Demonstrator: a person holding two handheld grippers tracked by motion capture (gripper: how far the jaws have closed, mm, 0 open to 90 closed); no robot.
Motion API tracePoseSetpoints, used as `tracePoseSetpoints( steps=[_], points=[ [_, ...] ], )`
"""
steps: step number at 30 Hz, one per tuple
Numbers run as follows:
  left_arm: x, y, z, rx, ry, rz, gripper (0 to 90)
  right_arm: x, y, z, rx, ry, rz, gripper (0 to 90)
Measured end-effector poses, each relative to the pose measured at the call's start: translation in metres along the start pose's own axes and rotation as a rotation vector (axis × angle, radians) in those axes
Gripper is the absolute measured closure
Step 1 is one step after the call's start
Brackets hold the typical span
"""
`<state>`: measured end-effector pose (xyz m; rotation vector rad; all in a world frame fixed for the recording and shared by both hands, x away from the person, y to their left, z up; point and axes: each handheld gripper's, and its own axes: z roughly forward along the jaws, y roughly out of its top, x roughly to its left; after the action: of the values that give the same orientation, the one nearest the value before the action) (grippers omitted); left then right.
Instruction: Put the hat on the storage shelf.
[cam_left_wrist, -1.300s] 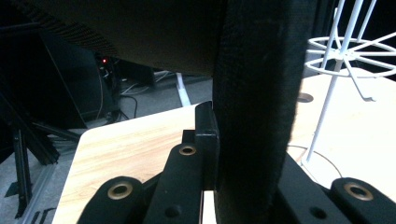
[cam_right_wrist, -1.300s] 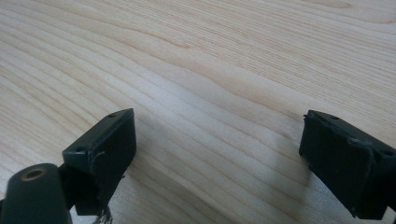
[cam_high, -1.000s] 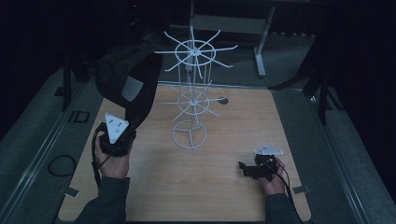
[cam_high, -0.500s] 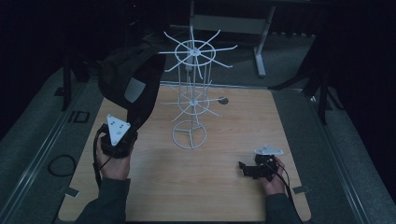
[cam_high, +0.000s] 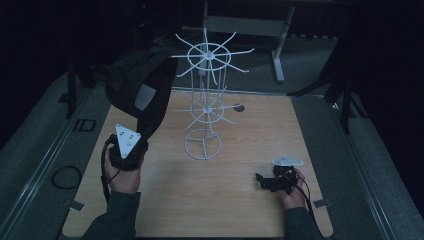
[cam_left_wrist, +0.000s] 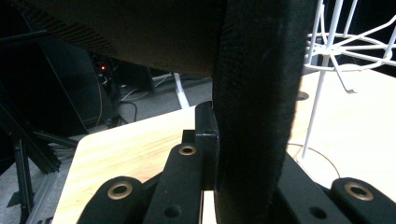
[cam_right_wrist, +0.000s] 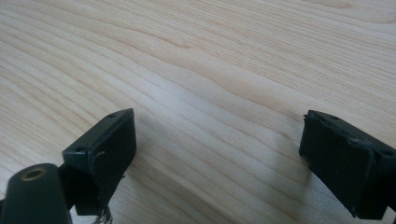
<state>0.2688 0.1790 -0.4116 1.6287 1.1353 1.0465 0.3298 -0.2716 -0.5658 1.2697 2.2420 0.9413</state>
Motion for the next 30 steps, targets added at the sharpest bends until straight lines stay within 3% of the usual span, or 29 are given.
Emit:
tracePoseSetpoints(
  steps=[16, 30],
  points=[
    [-0.005, -0.001, 0.001, -0.007, 0.011, 0.013, 86.6, 0.0, 0.0, 0.0, 0.0, 0.0, 0.0, 10.8],
    [-0.017, -0.001, 0.007, -0.004, 0.013, 0.063, 86.5, 0.0, 0.0, 0.0, 0.0, 0.0, 0.0, 10.8]
  ],
)
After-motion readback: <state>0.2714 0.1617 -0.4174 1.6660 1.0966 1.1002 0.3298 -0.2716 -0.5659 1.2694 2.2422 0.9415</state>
